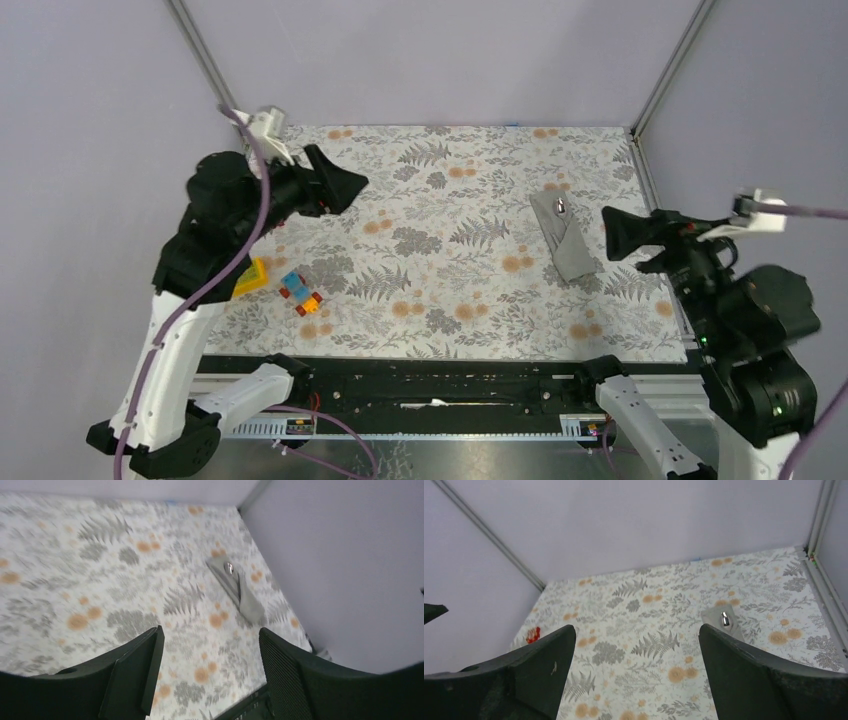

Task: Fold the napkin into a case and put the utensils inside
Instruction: Reset both arms

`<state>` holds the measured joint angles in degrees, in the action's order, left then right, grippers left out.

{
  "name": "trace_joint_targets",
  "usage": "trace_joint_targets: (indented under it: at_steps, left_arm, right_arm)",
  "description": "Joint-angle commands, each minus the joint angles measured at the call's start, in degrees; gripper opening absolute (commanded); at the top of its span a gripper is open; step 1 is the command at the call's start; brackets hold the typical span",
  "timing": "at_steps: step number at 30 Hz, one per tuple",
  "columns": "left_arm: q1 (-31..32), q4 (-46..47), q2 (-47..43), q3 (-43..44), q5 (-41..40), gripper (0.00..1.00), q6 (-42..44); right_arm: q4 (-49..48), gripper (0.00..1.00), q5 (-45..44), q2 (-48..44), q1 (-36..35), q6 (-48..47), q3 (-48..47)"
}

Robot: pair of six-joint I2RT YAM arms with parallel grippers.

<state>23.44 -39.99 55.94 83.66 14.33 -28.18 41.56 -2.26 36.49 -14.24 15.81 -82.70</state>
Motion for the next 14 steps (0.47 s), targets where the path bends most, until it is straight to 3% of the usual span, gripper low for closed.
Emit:
trace_joint_targets:
  at_steps: [1,2,9,14]
  left_arm:
    - [-0.33,-3.06,-2.04,10.06,-13.03,0.80,1.82]
    - [-0.33,-3.10,-2.60,11.51,-13.96,0.87,2.09]
    - [-0.33,-3.24,-5.97,18.71,-20.90,0.98,2.95]
    - [-0.33,-4.07,-7.60,19.94,-22.26,0.99,2.64]
  right_arm:
    - [-1.15,1.00,-7.58,-2.65,0.13,2.99,-2.62]
    - [-1.35,1.00,-7.81,-3.34,0.10,1.90,-3.32]
    - [-4.58,0.99,-8.78,-8.29,0.09,-2.31,-3.86]
    - [-5.55,1.00,-6.92,-9.13,0.05,-3.42,-2.98]
